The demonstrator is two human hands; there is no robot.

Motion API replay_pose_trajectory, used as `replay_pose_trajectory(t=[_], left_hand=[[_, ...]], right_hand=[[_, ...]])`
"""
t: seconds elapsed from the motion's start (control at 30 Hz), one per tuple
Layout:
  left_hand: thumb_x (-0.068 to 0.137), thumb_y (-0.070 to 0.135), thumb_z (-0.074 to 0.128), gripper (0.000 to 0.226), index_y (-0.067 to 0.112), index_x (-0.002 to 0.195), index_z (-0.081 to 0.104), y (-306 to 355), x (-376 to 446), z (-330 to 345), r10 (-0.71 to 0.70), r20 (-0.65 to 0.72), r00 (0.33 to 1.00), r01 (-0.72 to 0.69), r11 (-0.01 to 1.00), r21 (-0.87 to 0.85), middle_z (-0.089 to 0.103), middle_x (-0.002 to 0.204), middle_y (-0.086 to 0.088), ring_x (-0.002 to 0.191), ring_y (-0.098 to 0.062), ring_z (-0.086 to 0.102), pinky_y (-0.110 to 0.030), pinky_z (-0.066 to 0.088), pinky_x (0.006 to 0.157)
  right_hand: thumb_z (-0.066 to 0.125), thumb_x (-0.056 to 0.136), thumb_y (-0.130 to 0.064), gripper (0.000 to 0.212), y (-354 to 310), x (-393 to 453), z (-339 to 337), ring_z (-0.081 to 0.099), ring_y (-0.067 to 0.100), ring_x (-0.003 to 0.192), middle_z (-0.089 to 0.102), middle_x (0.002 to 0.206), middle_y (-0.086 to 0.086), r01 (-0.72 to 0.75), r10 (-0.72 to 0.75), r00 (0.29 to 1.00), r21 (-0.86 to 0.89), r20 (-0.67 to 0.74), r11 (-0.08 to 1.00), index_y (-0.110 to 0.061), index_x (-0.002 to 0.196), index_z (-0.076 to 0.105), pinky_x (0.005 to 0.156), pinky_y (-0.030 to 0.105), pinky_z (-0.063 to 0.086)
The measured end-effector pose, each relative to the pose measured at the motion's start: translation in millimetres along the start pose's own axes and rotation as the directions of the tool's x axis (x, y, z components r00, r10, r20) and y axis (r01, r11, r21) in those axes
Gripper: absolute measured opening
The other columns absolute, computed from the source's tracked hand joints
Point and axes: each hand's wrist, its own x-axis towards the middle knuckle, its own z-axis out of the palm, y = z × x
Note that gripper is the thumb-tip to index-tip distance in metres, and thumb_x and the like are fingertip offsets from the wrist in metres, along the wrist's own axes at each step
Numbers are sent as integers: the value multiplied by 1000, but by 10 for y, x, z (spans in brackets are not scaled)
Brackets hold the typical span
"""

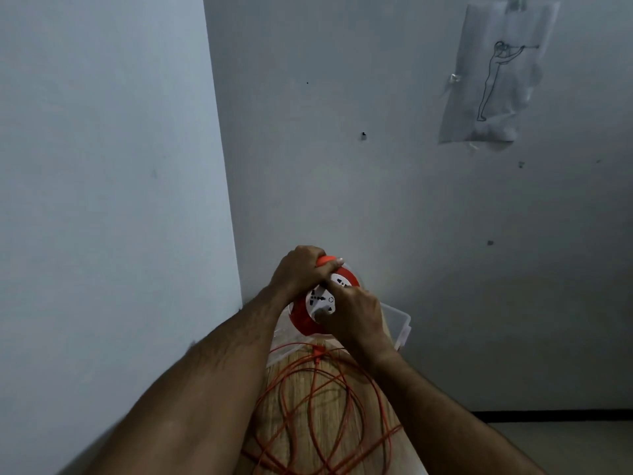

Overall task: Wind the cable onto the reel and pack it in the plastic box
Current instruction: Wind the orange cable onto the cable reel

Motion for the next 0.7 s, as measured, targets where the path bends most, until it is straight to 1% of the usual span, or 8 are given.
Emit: replay_pose_trajectory(t=[0.1, 0.23, 0.3, 0.4, 0.5, 0.57, 0.63, 0.7], left_hand=[[94, 56, 58, 46, 13, 85, 72, -7, -20, 28, 0, -31, 1000, -1, 1000, -4, 70, 76, 0, 67, -8, 64, -28, 55, 70], [89, 66, 51, 56, 15, 79, 70, 29, -44, 75, -38, -53, 998, 39, 999, 26, 68, 72, 2, 65, -11, 63, -33, 56, 66], [89, 66, 53, 56, 14, 81, 72, 42, -78, 98, -36, -34, 999, 38, 999, 39, 68, 75, 3, 65, -9, 63, -30, 55, 64], [92, 59, 59, 48, 12, 84, 71, 47, -159, 157, -12, 13, 1000, 12, 999, 36, 67, 76, 2, 64, -6, 61, -24, 51, 63], [92, 58, 58, 50, 11, 86, 73, -32, -252, 207, -41, 39, 998, 41, 999, 21, 71, 79, -1, 66, -6, 64, -29, 57, 68], [91, 62, 54, 55, 10, 86, 74, -95, -301, 197, -85, 51, 995, 86, 996, -18, 72, 79, -1, 66, -8, 66, -35, 60, 71], [87, 67, 49, 60, 12, 81, 73, -150, -337, 179, -108, 60, 992, 111, 992, -52, 70, 73, 0, 65, -12, 65, -40, 60, 72], [87, 65, 50, 58, 13, 79, 73, -175, -379, 161, -105, 82, 991, 112, 991, -79, 68, 69, 1, 65, -15, 65, -43, 59, 74]], right_hand=[[80, 81, -45, 49, -106, -15, 44, 71, 15, 90, 74, 106, -1, -248, 274, 956, 209, -103, 946, -19, 121, 65, 84, 30, 60], [83, 78, -46, 55, -288, -23, 84, 62, 9, 89, 68, 106, -2, -527, 640, 763, 486, -92, 697, -15, 119, 64, 70, 13, 46], [83, 77, -49, 64, -350, -25, 114, 64, 16, 99, 68, 118, 3, -656, 795, 606, 585, 33, 476, -13, 124, 60, 78, 24, 54], [85, 77, -43, 64, -408, -33, 124, 66, 29, 108, 65, 115, 7, -664, 872, 309, 742, 379, -87, -10, 123, 54, 89, 44, 60], [87, 77, -28, 55, -404, -79, 80, 66, 35, 107, 62, 106, 10, -549, 768, 257, 743, 586, -383, -13, 116, 50, 90, 54, 59], [82, 83, -23, 43, -395, -166, 60, 73, 29, 90, 68, 103, 13, -651, 773, 367, 737, 517, -184, -8, 112, 55, 79, 49, 63], [77, 86, -16, 20, -369, -312, 11, 71, 14, 65, 71, 86, 8, -596, 721, 669, 708, 180, 378, -9, 96, 60, 63, 32, 60], [76, 83, -8, 19, -299, -456, -47, 60, 7, 67, 66, 83, 0, -250, 333, 930, 398, -154, 883, -16, 88, 61, 62, 18, 48]])
